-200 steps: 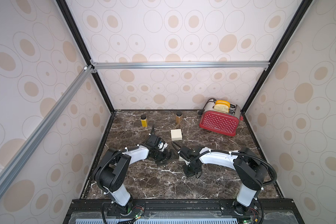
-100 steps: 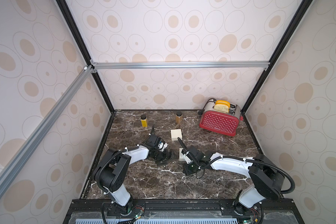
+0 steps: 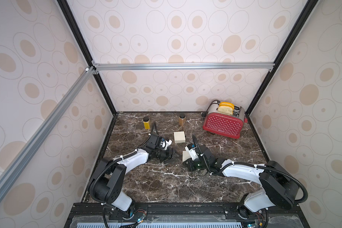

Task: Place the earrings into the drawer-style jewelry box
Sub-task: Pick up the earring from the center of the board.

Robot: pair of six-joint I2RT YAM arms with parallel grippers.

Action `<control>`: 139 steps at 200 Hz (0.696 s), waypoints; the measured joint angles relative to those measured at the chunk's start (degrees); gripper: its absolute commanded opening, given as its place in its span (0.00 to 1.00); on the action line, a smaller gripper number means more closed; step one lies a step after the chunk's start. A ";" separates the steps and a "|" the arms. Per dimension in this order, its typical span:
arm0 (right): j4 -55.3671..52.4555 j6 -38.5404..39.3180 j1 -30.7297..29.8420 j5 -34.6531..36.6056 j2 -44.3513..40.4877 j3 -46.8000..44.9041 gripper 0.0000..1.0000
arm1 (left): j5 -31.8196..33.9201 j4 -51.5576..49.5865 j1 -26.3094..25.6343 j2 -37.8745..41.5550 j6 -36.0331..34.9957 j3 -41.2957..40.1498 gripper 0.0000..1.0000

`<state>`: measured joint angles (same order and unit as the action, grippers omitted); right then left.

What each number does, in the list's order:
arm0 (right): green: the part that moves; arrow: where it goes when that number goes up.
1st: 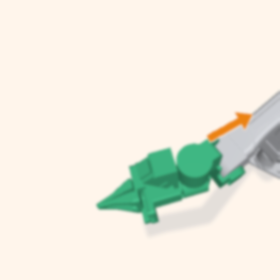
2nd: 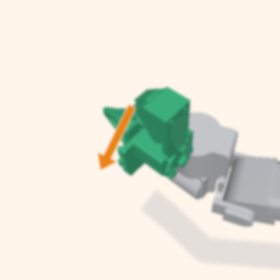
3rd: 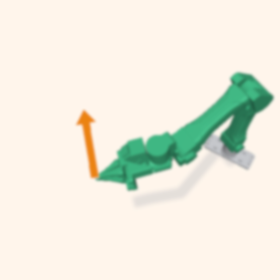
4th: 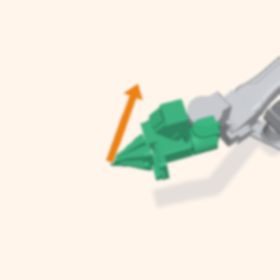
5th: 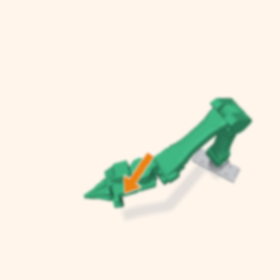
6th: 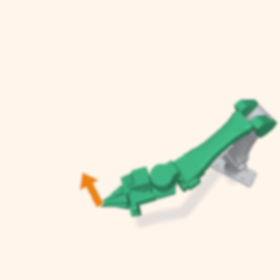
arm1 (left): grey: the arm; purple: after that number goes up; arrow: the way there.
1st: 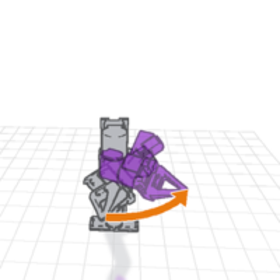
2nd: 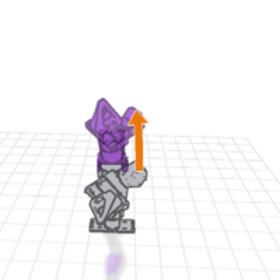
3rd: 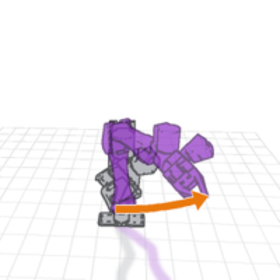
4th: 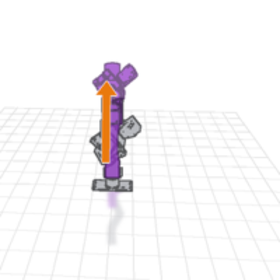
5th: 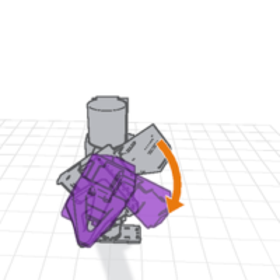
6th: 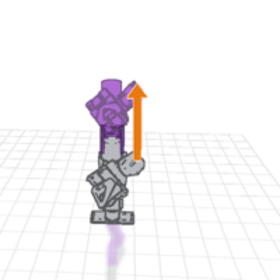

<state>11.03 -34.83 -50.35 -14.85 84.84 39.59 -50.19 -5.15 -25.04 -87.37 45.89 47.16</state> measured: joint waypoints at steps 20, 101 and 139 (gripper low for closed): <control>2.89 0.02 0.48 -0.55 -0.92 -0.81 0.00 | -0.98 1.62 0.02 0.59 0.81 0.00 0.32; 7.85 0.15 0.61 -1.90 -1.92 -1.38 0.00 | -2.54 4.81 -0.66 0.57 2.56 -0.20 0.18; 7.91 0.15 0.61 -2.01 -1.95 -1.38 0.00 | -2.58 5.09 -0.74 0.57 2.60 -0.22 0.12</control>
<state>18.94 -34.68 -49.74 -16.86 82.89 38.22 -52.77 -0.05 -25.78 -86.80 48.49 46.94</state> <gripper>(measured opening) 0.077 0.126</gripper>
